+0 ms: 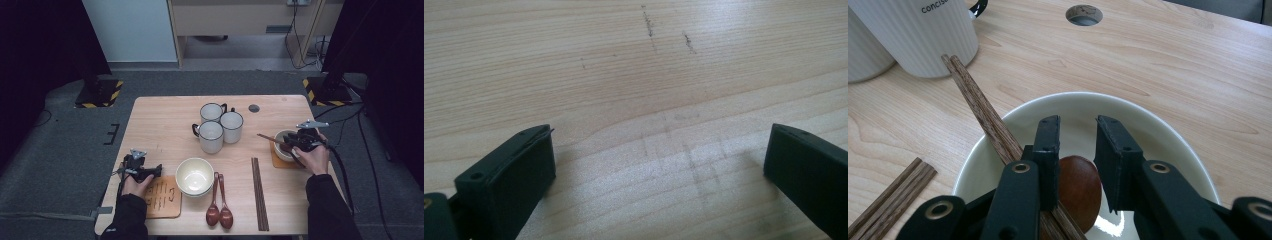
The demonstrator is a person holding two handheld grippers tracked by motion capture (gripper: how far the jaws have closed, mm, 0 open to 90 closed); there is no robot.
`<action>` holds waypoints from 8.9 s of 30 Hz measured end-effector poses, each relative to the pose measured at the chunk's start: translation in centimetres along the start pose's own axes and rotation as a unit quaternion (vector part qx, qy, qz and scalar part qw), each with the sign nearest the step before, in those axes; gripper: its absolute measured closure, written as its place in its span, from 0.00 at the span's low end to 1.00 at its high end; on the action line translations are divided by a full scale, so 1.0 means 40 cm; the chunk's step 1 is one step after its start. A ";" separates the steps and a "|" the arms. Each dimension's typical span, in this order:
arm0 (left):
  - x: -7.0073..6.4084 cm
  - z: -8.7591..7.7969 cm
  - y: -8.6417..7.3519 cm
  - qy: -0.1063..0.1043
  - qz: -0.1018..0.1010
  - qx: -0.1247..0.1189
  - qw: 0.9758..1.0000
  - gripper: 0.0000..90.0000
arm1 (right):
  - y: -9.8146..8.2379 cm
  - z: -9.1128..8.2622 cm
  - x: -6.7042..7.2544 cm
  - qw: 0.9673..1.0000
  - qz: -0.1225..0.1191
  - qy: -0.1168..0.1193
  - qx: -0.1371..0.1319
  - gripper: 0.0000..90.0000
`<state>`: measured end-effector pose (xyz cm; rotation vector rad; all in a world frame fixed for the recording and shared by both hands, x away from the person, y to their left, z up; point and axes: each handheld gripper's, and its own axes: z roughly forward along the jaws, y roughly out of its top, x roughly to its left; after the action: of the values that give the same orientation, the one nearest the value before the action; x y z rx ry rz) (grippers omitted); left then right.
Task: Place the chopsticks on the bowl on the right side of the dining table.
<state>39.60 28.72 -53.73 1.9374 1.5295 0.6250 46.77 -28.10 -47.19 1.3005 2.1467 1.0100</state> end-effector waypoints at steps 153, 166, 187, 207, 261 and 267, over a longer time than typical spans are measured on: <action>0.000 0.000 0.000 0.000 0.000 0.000 1.000 0.00 | -0.129 -0.160 -0.065 0.995 0.037 -0.090 -0.009 0.90; 0.001 0.000 0.000 0.001 0.000 -0.001 1.000 0.00 | -0.074 -0.180 -0.042 0.996 0.044 -0.063 -0.055 0.87; 0.001 0.001 0.000 0.001 0.000 0.000 1.000 0.00 | -0.009 -0.141 -0.015 0.997 0.028 -0.033 -0.067 0.82; 0.000 0.000 0.000 0.000 0.000 0.000 1.000 0.00 | 0.029 -0.063 0.000 0.998 0.023 -0.023 -0.056 0.77; 0.000 0.000 0.000 0.000 0.000 0.000 1.000 0.00 | 0.009 -0.012 0.010 1.000 0.005 -0.004 -0.002 0.79; 0.000 0.000 0.000 0.000 0.000 0.000 1.000 0.00 | 0.010 -0.015 0.010 1.000 0.002 0.000 0.001 0.79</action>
<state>39.61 28.71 -53.73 1.9366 1.5303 0.6258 46.40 -27.83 -46.52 1.3065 2.1455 1.0102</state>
